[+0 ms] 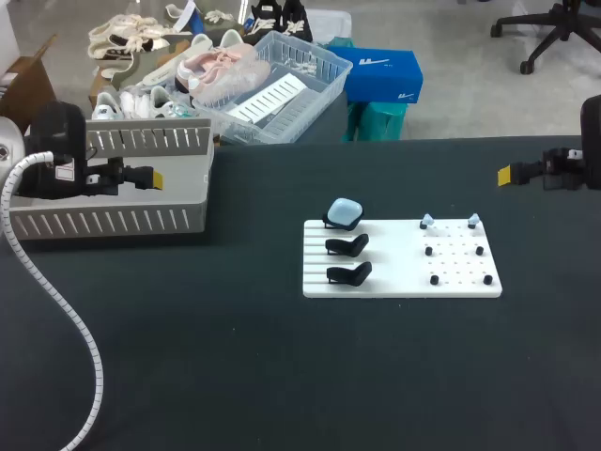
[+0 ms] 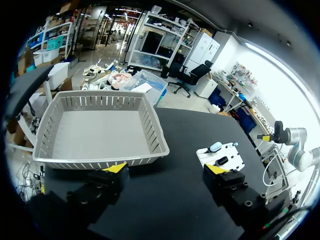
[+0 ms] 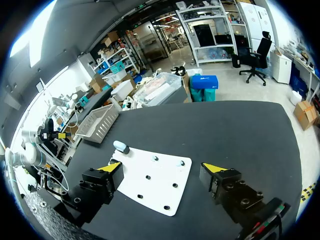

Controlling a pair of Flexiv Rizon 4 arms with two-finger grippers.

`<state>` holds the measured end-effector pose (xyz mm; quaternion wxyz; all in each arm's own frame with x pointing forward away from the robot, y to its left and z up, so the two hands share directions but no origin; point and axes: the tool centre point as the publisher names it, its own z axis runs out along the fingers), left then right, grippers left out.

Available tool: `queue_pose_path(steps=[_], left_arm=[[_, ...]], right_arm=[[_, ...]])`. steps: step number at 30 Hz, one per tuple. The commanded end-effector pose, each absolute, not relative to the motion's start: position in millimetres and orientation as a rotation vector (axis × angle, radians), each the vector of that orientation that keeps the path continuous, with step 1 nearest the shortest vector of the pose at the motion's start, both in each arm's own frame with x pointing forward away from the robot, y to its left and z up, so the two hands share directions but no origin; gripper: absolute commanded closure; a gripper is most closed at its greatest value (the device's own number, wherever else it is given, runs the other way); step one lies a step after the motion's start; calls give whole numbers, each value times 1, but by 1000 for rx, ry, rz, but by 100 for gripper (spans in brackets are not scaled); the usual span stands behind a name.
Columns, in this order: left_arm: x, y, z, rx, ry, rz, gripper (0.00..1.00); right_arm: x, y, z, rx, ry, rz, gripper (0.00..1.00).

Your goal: Pick up each earbud case from the left stands, insert the matching earbuds, close the lid, and place the case in the box.

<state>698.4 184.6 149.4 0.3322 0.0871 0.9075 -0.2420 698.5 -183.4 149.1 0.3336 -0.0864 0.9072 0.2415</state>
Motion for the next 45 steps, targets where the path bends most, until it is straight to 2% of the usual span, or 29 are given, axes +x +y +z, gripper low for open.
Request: queue_pose_path(steps=[1,24,45], left_arm=[[699,185,150,229,2375,-632,0],[699,185,150,229,2375,-632,0],[710,93,182,897,2031,-812,0]], right_arm=[[699,-183,148,-226,2369,630,0],[699,-183,148,-226,2369,630,0],[699,-183,148,-226,2369,630,0]])
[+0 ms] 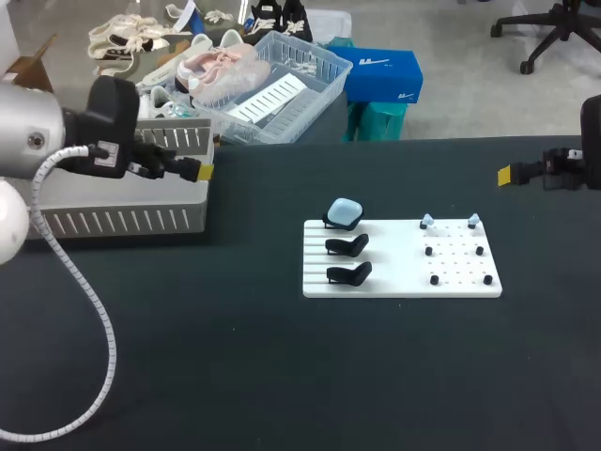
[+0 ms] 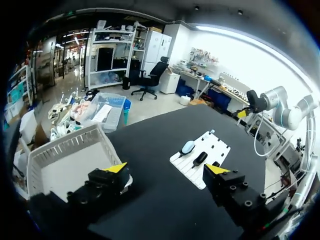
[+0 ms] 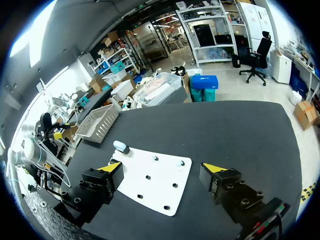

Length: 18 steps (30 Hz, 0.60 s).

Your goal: Pick up each earbud case from the left stands, insert the matching earbuds, close the lid, and place the case in the box.

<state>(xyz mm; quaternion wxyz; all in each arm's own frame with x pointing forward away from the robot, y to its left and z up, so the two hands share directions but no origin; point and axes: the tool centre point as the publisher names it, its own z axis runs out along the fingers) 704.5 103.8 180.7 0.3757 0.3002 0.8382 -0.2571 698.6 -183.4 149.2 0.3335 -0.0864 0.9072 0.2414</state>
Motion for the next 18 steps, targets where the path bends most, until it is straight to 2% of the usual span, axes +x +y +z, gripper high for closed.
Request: queue_pose_path(steps=[1,18], left_arm=[[709,89,184,934,2007,-811,0],[724,28,168,1466,1723,-888,0]], right_arm=[[699,-183,148,-226,2369,630,0],[699,-183,148,-226,2369,630,0]])
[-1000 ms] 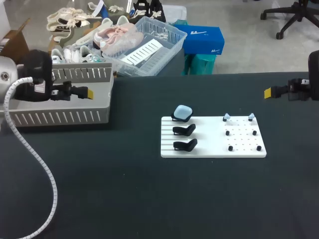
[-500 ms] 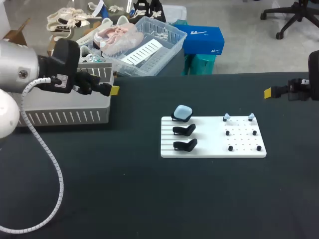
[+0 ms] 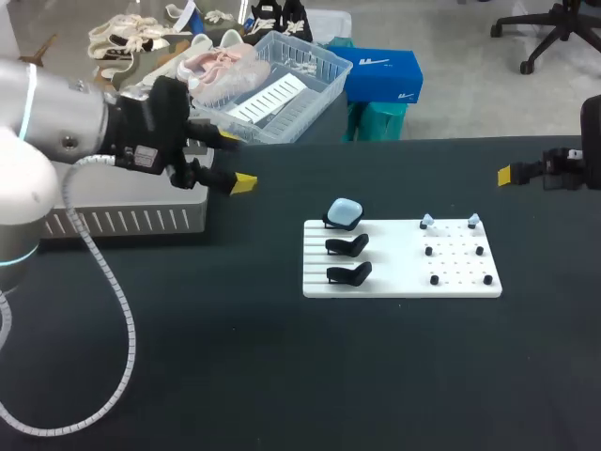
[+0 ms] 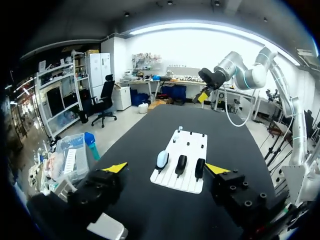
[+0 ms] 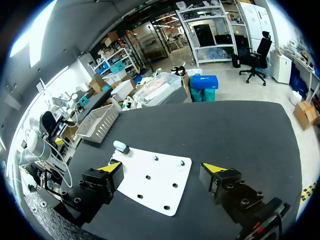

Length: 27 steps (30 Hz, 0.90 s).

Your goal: Pick up each earbud case from the left stands, insert the matching earbuds, close the lid, and place the case in the box.

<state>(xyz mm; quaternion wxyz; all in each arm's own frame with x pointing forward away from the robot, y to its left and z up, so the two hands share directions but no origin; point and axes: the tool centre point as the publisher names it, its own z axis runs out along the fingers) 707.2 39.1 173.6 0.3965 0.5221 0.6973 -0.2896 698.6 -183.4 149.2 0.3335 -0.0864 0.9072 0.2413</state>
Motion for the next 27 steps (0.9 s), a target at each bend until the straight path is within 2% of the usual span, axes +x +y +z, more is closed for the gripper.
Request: queue_pose_path(steps=[1,27], left_arm=[[726,25,166,1483,1711,-890,0],[762,-20,85,1715,1657,-927,0]], right_arm=[[699,-183,148,-226,2369,630,0],[699,-183,148,-226,2369,630,0]])
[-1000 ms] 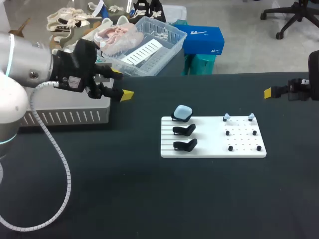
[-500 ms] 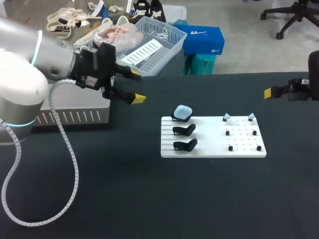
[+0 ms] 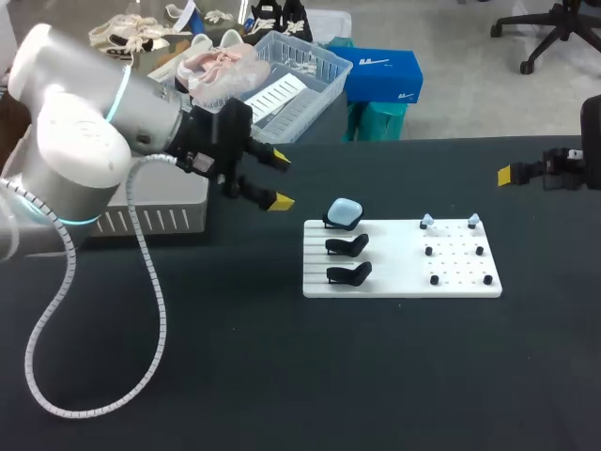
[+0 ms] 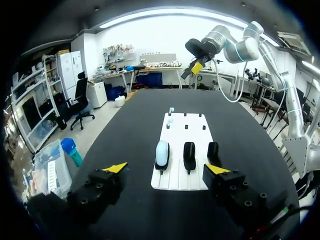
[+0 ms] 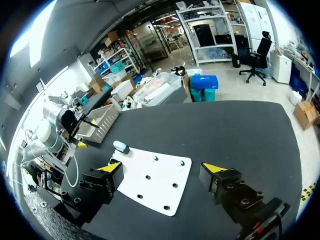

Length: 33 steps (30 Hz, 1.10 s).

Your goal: Pick up each earbud case from the left stands, insert the matching earbuds, close the lid, and place the case in the box.

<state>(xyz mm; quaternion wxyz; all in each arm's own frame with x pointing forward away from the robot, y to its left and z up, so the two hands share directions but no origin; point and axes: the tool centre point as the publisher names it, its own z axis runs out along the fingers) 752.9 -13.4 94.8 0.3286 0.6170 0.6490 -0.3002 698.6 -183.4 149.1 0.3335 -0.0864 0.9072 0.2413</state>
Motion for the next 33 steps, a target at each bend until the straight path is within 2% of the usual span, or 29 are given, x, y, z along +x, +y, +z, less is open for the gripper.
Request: queue_pose_path(steps=[1,26,30,33], left_arm=[[761,-22,81,1731,1640,-920,0],[771,-61,38,1602,1671,-868,0],[770,-67,35,1588,1668,-871,2],[771,-71,30,1572,1674,-871,9]], right_arm=[[699,-183,148,-226,2369,630,0],[699,-183,148,-226,2369,630,0],[699,-183,148,-226,2369,630,0],[699,-183,148,-226,2369,630,0]])
